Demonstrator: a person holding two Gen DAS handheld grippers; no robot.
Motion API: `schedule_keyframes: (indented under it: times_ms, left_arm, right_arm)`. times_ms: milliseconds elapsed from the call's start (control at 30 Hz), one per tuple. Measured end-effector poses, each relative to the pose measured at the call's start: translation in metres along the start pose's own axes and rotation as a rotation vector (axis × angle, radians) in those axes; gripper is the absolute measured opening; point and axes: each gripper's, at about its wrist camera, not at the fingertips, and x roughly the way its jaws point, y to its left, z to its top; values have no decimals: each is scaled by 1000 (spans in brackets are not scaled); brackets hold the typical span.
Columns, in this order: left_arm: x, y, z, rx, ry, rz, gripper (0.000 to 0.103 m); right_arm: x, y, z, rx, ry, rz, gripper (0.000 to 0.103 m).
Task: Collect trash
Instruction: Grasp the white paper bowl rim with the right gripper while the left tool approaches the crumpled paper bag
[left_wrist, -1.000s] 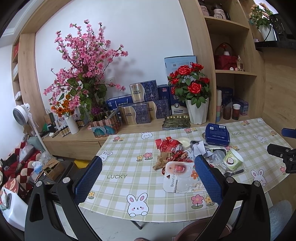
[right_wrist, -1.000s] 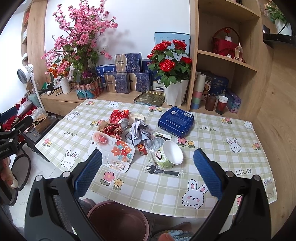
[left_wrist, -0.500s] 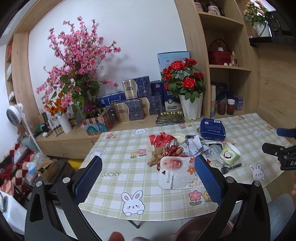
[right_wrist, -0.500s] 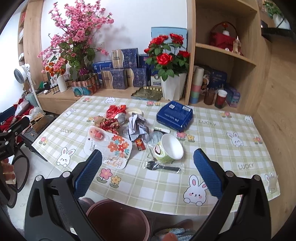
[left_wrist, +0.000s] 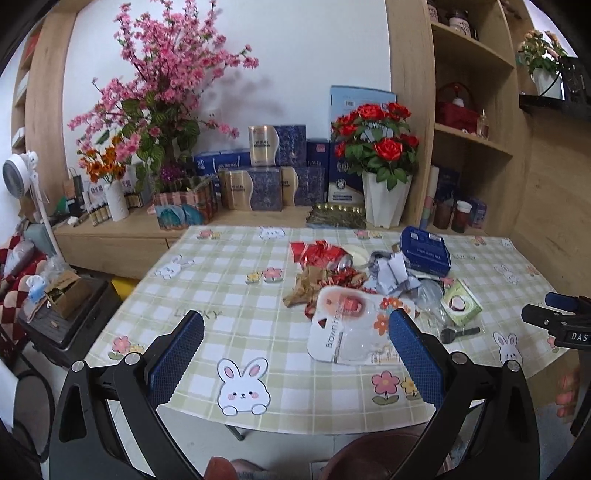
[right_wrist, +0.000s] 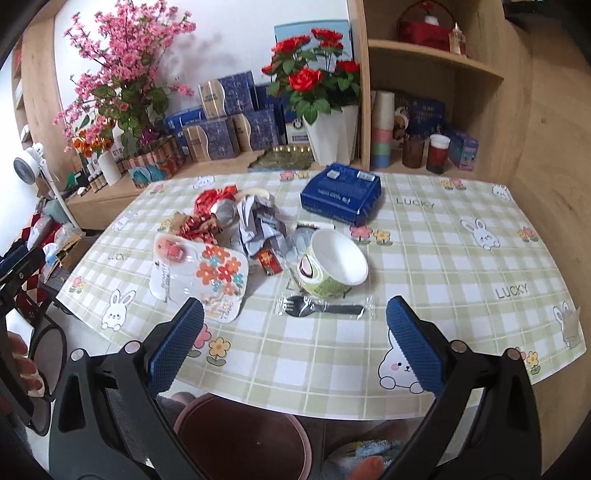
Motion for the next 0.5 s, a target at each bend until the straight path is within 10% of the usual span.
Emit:
schedule_keyframes:
  times_ms: [500]
  left_arm:
    - [59,-8,-16,7,100,-49,98]
  right_arm:
    - [65,-38,4,36,4,-14,97]
